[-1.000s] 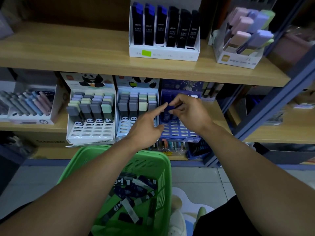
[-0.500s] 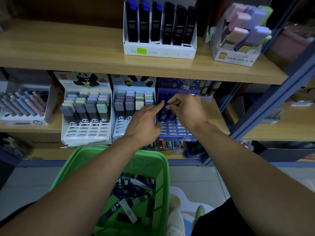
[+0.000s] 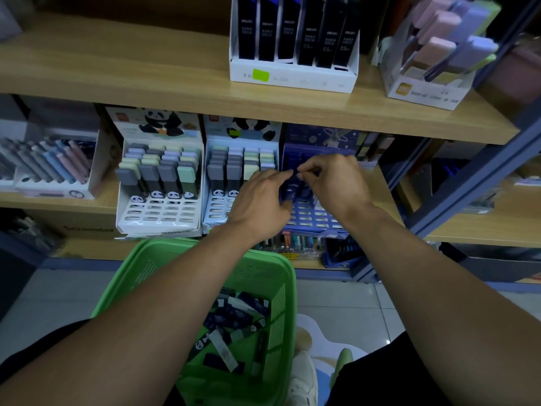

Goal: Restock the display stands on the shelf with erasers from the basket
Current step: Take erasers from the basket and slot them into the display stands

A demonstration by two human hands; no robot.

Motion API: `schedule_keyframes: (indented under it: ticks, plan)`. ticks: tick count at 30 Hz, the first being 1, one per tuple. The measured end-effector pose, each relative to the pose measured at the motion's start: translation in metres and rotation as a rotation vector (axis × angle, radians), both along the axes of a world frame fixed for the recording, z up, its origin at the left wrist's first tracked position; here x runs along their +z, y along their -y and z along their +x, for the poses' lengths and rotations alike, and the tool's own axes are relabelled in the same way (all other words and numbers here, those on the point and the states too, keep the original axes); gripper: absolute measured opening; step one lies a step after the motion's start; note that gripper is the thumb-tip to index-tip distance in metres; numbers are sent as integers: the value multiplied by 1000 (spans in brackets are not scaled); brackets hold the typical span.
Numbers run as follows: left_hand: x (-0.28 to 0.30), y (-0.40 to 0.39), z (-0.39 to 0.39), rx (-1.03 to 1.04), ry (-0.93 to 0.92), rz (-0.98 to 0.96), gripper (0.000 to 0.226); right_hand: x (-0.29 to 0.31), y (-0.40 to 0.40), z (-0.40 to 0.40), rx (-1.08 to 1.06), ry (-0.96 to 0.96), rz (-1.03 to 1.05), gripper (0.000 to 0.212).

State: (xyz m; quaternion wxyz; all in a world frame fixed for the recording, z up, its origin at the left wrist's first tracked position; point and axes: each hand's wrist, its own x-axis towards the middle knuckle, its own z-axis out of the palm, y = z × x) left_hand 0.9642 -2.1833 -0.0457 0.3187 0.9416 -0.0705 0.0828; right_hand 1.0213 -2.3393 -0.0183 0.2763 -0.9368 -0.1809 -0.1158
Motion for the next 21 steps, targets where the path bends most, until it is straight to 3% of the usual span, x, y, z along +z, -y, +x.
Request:
schedule_keyframes:
  ticks: [5,9,11,13,15,18,21]
  plan:
    - [10,-24,-29,107,227,-185,31,12,-32,-17,221,341,214,10]
    - [8,-62,-73,205,306,-159,16,4,-80,-46,382,343,384,9]
    - [-5,-79,-99,262,253,-151,14,-9,-106,-63,447,310,423,7]
    - [-30,-95,-124,285,65,-90,14,-35,-128,-79,523,241,384,8]
    - [-61,-112,-144,223,-239,63,18,-71,-140,-92,634,200,237,9]
    - [-109,-134,-169,103,-679,233,43,-140,-141,-103,821,51,-255,18]
    - [-150,-149,-181,128,-854,257,55,-208,-140,-115,758,-280,-655,41]
